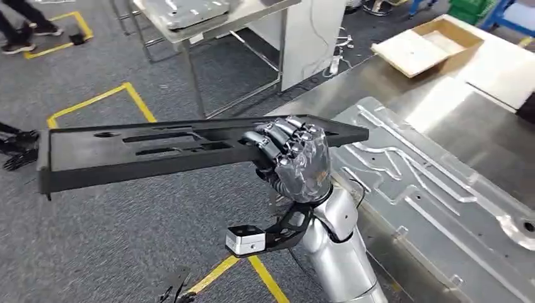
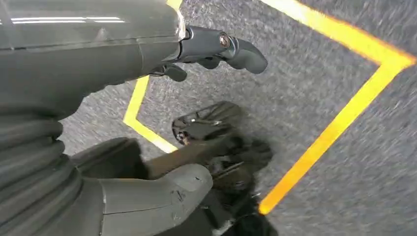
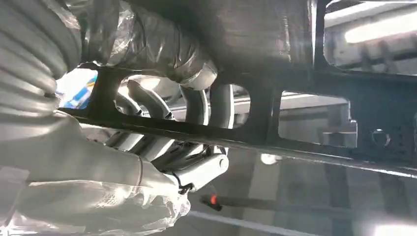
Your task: Take the parts from the cabinet and place them on the table.
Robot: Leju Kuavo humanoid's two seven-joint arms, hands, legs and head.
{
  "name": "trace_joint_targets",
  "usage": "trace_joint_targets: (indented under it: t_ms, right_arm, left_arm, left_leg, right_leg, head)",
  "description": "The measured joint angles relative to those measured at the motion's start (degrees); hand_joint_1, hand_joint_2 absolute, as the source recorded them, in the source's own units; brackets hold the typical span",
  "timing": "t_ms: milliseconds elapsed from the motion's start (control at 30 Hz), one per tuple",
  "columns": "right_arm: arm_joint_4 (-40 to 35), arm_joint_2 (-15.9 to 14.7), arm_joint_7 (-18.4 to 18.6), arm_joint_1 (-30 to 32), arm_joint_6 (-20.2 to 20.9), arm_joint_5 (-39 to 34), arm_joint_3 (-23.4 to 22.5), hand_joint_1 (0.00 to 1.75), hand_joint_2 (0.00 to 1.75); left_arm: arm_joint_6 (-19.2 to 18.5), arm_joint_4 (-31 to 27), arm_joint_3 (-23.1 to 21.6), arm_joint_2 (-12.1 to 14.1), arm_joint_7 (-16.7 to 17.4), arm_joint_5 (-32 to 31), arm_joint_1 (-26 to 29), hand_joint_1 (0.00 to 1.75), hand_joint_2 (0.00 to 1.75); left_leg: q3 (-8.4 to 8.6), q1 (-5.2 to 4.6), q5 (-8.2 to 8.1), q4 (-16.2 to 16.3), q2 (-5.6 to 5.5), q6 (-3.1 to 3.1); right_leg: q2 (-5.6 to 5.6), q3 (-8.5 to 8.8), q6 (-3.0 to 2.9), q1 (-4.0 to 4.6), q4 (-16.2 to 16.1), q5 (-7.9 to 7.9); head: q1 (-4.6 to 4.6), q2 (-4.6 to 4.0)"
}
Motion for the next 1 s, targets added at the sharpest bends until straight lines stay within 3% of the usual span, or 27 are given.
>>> trace_joint_targets:
  t_ms: [33, 67, 100, 133, 267, 300, 333, 367, 400, 433, 467, 500, 533, 567, 600, 633, 667, 700, 767, 800, 833, 867, 933, 967, 1000]
  right_arm:
    - [0.0, 0.0, 0.0, 0.0, 0.0, 0.0, 0.0, 1.75, 1.75]
    - [0.0, 0.0, 0.0, 0.0, 0.0, 0.0, 0.1, 1.75, 1.75]
    - [0.0, 0.0, 0.2, -0.1, 0.0, 0.0, 0.2, 1.75, 1.75]
    - [0.0, 0.0, 0.2, -0.1, 0.0, 0.2, 0.2, 1.75, 1.75]
    - [0.0, -0.2, 0.5, -0.2, 0.0, 0.5, 0.2, 1.75, 1.75]
    - [0.0, -0.2, 0.5, -0.1, 0.0, 0.5, 0.2, 1.75, 1.75]
    - [-0.2, -0.3, 0.5, -0.3, 0.0, 0.5, 0.2, 1.75, 1.75]
    - [-0.2, -0.3, 0.6, -0.4, 0.0, 0.5, 0.2, 1.75, 1.75]
    - [-0.2, -0.3, 0.6, -0.5, 0.0, 0.5, 0.3, 1.75, 1.75]
    - [-0.2, -0.4, 0.6, -0.3, 0.0, 0.5, 0.2, 1.75, 1.75]
    - [-0.2, -0.5, 0.6, -0.2, 0.0, 0.5, 0.2, 1.75, 1.75]
    - [-0.2, -0.6, 0.6, -0.2, 0.0, 0.5, 0.2, 1.75, 1.75]
    - [-0.2, -0.7, 0.7, -0.2, 0.0, 0.5, 0.2, 1.75, 1.75]
    - [-0.2, -0.7, 0.7, -0.2, 0.0, 0.5, 0.2, 1.75, 1.75]
    - [-0.2, -0.7, 0.7, -0.3, 0.0, 0.5, 0.2, 1.75, 1.75]
    - [-0.2, -0.7, 0.7, -0.5, 0.0, 0.5, 0.2, 1.75, 1.75]
    - [-0.2, -0.7, 0.7, -0.5, 0.0, 0.5, 0.3, 1.75, 1.75]
    - [-0.2, -0.7, 0.7, -0.6, 0.0, 0.5, 0.3, 1.75, 1.75]
    - [-0.2, -0.7, 0.8, -0.6, 0.0, 0.6, 0.2, 1.75, 1.75]
    - [-0.4, -0.7, 0.9, -0.5, 0.0, 0.7, 0.3, 1.75, 1.75]
    - [-0.5, -0.8, 1.0, -0.6, 0.0, 0.9, 0.2, 1.75, 1.75]
    - [-0.5, -0.8, 1.2, -0.9, 0.0, 0.9, 0.3, 1.75, 1.75]
    - [-0.4, -0.8, 1.2, -0.9, 0.0, 0.9, 0.3, 1.75, 1.75]
    - [-0.4, -0.8, 1.2, -0.8, 0.0, 1.0, 0.3, 1.75, 1.75]
    - [-0.3, -0.9, 1.2, -0.7, 0.0, 1.0, 0.3, 1.75, 1.75]
  left_arm:
    - [0.0, 0.0, 0.0, 0.0, 0.0, 0.0, 0.0, 0.00, 1.75]
    - [0.0, 0.0, 0.0, 0.0, 0.0, 0.0, -0.1, 0.00, 1.75]
    - [0.0, 0.0, 0.0, 0.0, 0.0, -0.1, -0.2, 0.00, 1.75]
    - [-0.1, 0.0, 0.0, 0.0, 0.0, -0.2, -0.2, 0.00, 1.75]
    - [-0.1, 0.0, 0.0, -0.1, -0.1, -0.2, -0.4, 0.00, 1.75]
    - [-0.1, 0.0, 0.0, -0.3, -0.1, -0.2, -0.5, 0.00, 1.75]
    - [-0.1, 0.0, 0.0, -0.2, -0.2, -0.2, -0.6, 0.00, 1.75]
    - [-0.1, 0.0, 0.0, -0.2, -0.2, -0.2, -0.6, 0.00, 1.75]
    - [-0.1, 0.0, 0.0, -0.2, -0.2, -0.2, -0.4, 0.00, 1.75]
    - [-0.1, 0.0, 0.0, -0.2, -0.2, -0.2, -0.2, 0.00, 1.75]
    - [-0.1, 0.0, 0.0, -0.2, -0.2, -0.2, -0.2, 0.00, 1.75]
    - [-0.1, 0.0, 0.0, -0.2, -0.2, -0.2, -0.2, 0.00, 1.75]
    - [-0.1, 0.0, 0.0, -0.2, -0.2, -0.2, -0.2, 0.00, 1.75]
    - [-0.1, 0.0, 0.0, -0.2, -0.2, -0.2, -0.3, 0.00, 1.75]
    - [-0.2, 0.0, 0.0, -0.2, -0.2, -0.2, -0.3, 0.00, 1.75]
    - [-0.2, 0.0, 0.0, -0.3, -0.2, -0.2, -0.3, 0.00, 1.75]
    - [-0.2, 0.0, 0.0, -0.3, -0.2, -0.2, -0.3, 0.00, 1.75]
    - [-0.2, 0.0, 0.0, -0.3, -0.2, -0.2, -0.3, 0.00, 1.75]
    - [-0.3, 0.0, 0.1, -0.4, -0.2, -0.2, -0.4, 0.00, 1.75]
    - [-0.3, 0.0, 0.1, -0.5, -0.2, -0.2, -0.5, 0.00, 1.75]
    - [-0.4, 0.0, 0.1, -0.5, -0.3, -0.2, -0.6, 0.00, 1.75]
    - [-0.4, 0.0, 0.1, -0.5, -0.4, -0.2, -0.7, 0.00, 1.75]
    - [-0.4, 0.0, 0.1, -0.5, -0.4, -0.2, -0.4, 0.00, 1.75]
    - [-0.4, 0.0, 0.1, -0.4, -0.4, -0.3, -0.2, 0.00, 1.75]
    - [-0.4, 0.0, 0.1, -0.4, -0.4, -0.2, 0.0, 0.00, 1.75]
  left_leg:
    - [1.13, 0.09, 2.36, -2.9, -0.06, -0.05]
    - [3.56, 0.25, 5.62, -8.4, -0.55, -0.09]
    - [5.52, 0.47, 7.60, -12.8, -1.76, -0.11]
    - [6.16, 0.49, 6.02, -14.1, -4.27, 0.01]
    - [6.47, 0.14, 6.53, -14.7, -2.64, 1.62]
    - [6.68, 0.53, 6.89, -15.2, -1.81, 2.17]
    - [6.81, 0.50, 6.92, -15.4, -1.36, 2.57]
    - [6.83, 0.41, 6.93, -15.5, -0.86, 2.79]
    - [6.82, 0.25, 6.85, -15.5, -0.06, 2.90]
    - [6.82, 0.20, 6.76, -15.5, 0.69, 3.01]
    - [6.82, 0.17, 6.67, -15.5, 1.48, 3.03]
    - [6.88, 0.15, 6.57, -15.5, 2.17, 3.03]
    - [7.03, 0.12, 6.42, -15.5, 2.76, 2.94]
    - [7.29, 0.08, 6.28, -15.5, 3.38, 2.85]
    - [7.60, 0.02, 6.09, -15.5, 3.88, 2.68]
    - [7.86, 0.00, 5.92, -15.6, 4.40, 2.57]
    - [7.92, -0.36, 5.73, -15.6, 4.88, 2.20]
    - [8.09, -0.27, 5.69, -15.9, 5.52, 1.91]
    - [8.74, -0.29, 5.58, -16.3, 6.61, 1.41]
    - [9.00, -0.42, 5.17, -16.4, 6.52, 0.79]
    - [9.09, -0.13, 4.51, -15.4, 3.45, 0.69]
    - [7.74, -0.03, 2.70, -12.6, 1.21, 0.82]
    - [2.96, -0.07, -1.37, -3.4, 0.03, 0.72]
    - [1.10, -0.07, -2.14, -0.3, 0.03, 0.61]
    - [0.21, -0.07, -1.49, 0.7, 0.03, 0.52]
  right_leg:
    - [0.86, -0.01, 0.16, -0.09, 0.4, -0.17]
    - [1.84, -0.02, 0.46, -0.22, 0.8, -0.48]
    - [2.47, -0.10, 0.78, -0.29, 1.4, -0.81]
    - [2.98, -0.57, 1.25, -0.07, 2.0, -1.17]
    - [5.11, -1.31, 2.66, -0.51, 1.8, -0.66]
    - [4.08, -1.37, 2.75, -0.58, 2.2, -0.93]
    - [0.99, -2.05, 3.04, -0.11, 3.8, -2.04]
    - [-0.66, -3.49, 3.34, -0.21, 6.5, -3.63]
    - [-1.89, -6.01, 3.62, -0.36, 11.4, -5.96]
    - [-2.34, -8.15, 3.77, -0.49, 15.4, -7.46]
    - [-2.52, -9.78, 3.84, -0.64, 18.2, -7.88]
    - [-2.61, -9.81, 3.84, -0.72, 17.8, -6.85]
    - [-2.80, -8.55, 3.70, -0.69, 15.1, -4.85]
    - [-3.25, -6.08, 3.35, -0.60, 10.4, -2.24]
    - [-4.38, -3.28, 2.80, -0.34, 5.2, 0.01]
    - [-7.46, -1.50, 2.10, 0.46, 1.3, 0.06]
    - [-7.46, -1.42, 1.71, 0.98, 1.1, 0.02]
    - [-6.58, -1.57, 1.28, 1.07, 1.1, 0.06]
    - [-5.34, -1.57, 1.01, 1.07, 0.9, 0.02]
    - [-4.42, -0.57, 0.47, 0.16, -0.3, 0.62]
    - [-3.87, -0.12, 0.54, 0.17, -0.9, 0.82]
    - [-3.47, 0.02, 0.07, 0.01, -1.0, 0.88]
    - [-1.98, 0.04, -0.12, -0.04, -1.0, 0.75]
    - [-1.13, 0.03, -0.17, -0.02, -0.9, 0.70]
    - [-0.18, 0.03, -0.12, -0.03, -0.8, 0.65]
  head:
    - [-0.02, 0.00]
    - [0.00, 0.00]
    - [-0.02, 0.00]
    - [0.00, 0.00]
    - [-0.04, 0.00]
    - [-0.04, 0.00]
    - [0.18, 0.00]
    - [0.13, 0.00]
    - [0.17, 0.00]
    - [0.17, 0.00]
    - [0.15, 0.00]
    - [0.18, 0.00]
    - [0.17, 0.00]
    - [0.17, 0.00]
    - [0.17, 0.00]
    - [0.15, 0.00]
    - [0.17, 0.00]
    - [0.17, 0.00]
    - [0.15, 0.00]
    - [0.13, 0.00]
    - [0.15, 0.00]
    - [0.04, 0.00]
    - [0.07, 0.00]
    - [0.09, 0.00]
    - [0.07, 0.00]
